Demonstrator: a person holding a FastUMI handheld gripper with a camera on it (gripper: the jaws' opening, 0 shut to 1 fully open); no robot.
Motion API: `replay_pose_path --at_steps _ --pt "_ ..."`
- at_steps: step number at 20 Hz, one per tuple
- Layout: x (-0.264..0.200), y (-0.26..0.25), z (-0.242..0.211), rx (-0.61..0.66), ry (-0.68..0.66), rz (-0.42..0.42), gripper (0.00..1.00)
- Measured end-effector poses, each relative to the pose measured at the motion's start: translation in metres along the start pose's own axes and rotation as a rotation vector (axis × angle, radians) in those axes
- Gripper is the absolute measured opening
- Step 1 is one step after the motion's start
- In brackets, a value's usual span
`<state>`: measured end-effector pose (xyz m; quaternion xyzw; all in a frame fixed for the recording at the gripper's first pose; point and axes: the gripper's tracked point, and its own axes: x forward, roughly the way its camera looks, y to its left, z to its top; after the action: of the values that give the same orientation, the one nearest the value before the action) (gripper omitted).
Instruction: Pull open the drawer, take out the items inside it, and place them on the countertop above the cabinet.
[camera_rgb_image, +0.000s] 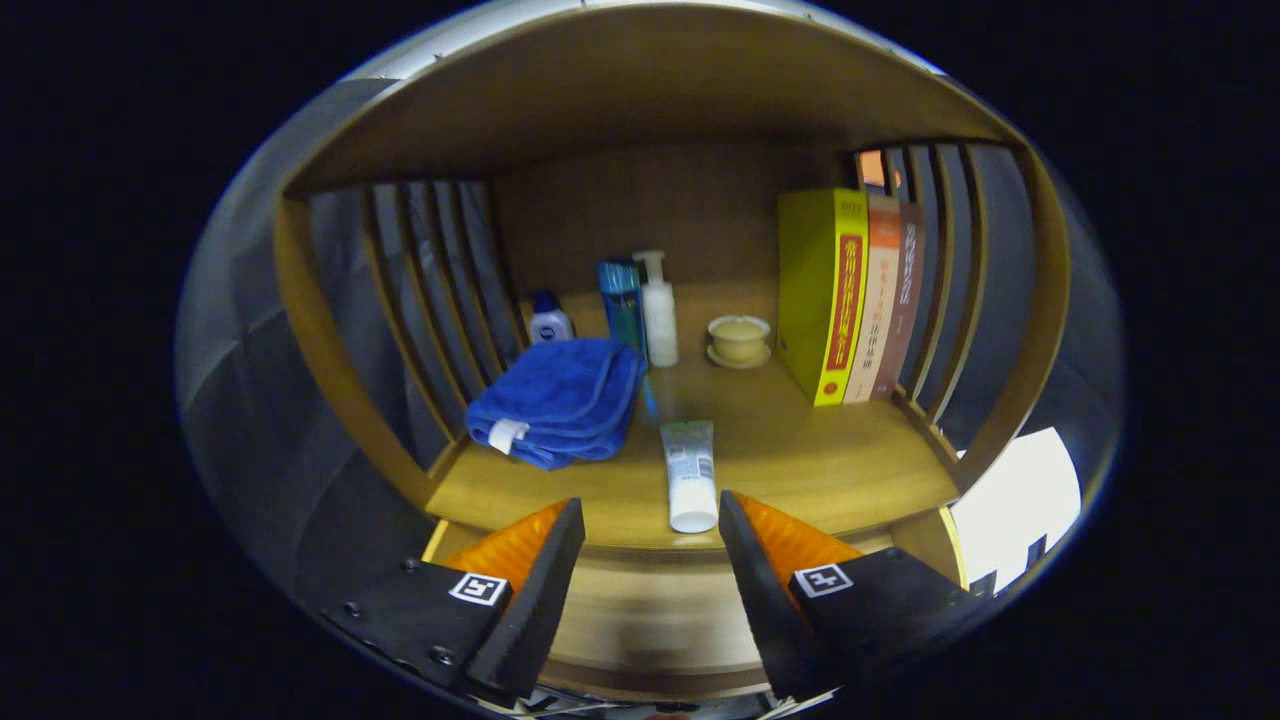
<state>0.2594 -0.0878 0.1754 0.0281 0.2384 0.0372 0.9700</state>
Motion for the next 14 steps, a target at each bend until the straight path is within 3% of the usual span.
replay_pose_path --at_steps 7,14 --pt "-0.067 0.011 -0.021 -0.071 -0.309 -0.018 0.89" --pt "-0.079 -0.01 -0.089 -0.038 -0.484 -0.112 0.89"
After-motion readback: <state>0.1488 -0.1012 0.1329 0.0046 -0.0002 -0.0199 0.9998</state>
